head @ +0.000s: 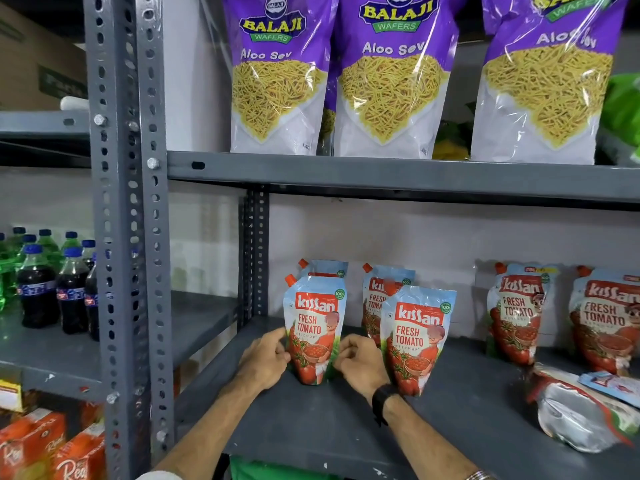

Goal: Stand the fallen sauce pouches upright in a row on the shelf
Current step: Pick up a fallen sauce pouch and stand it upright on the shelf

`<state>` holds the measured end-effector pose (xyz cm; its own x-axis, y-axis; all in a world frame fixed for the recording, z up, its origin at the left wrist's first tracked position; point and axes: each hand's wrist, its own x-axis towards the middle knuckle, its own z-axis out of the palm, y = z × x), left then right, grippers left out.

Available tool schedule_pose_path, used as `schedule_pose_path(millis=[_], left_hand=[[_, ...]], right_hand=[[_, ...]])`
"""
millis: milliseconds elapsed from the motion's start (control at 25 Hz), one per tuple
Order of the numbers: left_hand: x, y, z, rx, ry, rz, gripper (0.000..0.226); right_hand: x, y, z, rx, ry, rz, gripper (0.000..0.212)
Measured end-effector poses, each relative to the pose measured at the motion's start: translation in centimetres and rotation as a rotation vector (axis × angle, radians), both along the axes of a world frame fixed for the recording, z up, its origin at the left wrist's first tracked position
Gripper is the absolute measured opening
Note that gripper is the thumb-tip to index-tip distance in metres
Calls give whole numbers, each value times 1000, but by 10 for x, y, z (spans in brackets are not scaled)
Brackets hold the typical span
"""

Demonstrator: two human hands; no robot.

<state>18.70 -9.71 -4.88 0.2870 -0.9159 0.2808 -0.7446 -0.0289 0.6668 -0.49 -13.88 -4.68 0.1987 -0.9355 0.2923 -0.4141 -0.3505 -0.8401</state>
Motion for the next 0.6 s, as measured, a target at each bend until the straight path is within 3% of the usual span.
schedule_pose_path(millis=[160, 360, 520, 600], left_hand=[[-6, 7, -1, -23, -174, 72, 28], [3, 16, 9, 57, -112, 23, 7], [0, 42, 15, 50, -128, 59, 8], [-13, 60, 17, 7, -156, 83, 20]], right_hand=[[-1, 2, 1, -36, 27, -23, 31], [-7, 4, 1, -10, 50, 20, 20], [-24, 16, 6, -10, 75, 19, 14], [-42, 23, 7, -73, 166, 12, 7]])
